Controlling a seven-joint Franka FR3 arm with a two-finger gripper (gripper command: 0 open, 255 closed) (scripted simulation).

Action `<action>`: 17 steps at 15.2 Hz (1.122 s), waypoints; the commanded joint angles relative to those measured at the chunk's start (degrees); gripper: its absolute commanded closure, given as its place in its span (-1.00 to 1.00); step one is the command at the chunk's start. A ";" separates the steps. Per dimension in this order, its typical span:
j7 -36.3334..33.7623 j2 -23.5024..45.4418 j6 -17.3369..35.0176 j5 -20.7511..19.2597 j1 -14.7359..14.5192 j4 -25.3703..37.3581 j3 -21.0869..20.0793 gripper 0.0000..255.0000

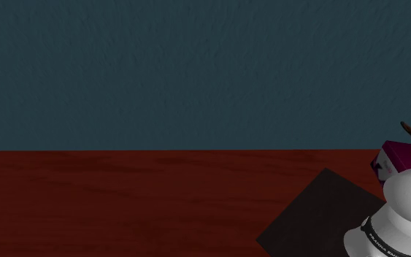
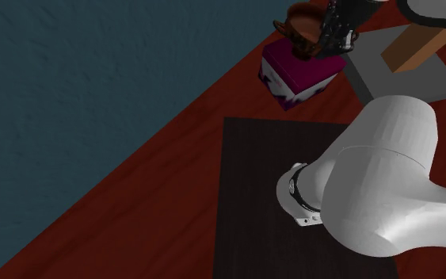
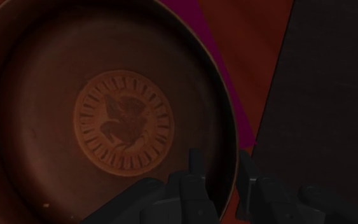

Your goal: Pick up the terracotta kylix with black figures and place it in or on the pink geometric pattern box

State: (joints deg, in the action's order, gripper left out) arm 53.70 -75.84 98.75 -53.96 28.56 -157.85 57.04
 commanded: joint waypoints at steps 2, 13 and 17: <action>-0.10 0.14 1.16 -1.49 0.38 -0.93 1.52 1.00; -0.08 0.24 1.24 -1.40 0.41 -0.93 1.46 -1.00; 0.54 -0.41 -1.86 2.14 0.20 1.21 -2.49 -1.00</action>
State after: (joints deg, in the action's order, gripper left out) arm 53.94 -76.15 98.07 -53.17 28.97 -157.68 55.94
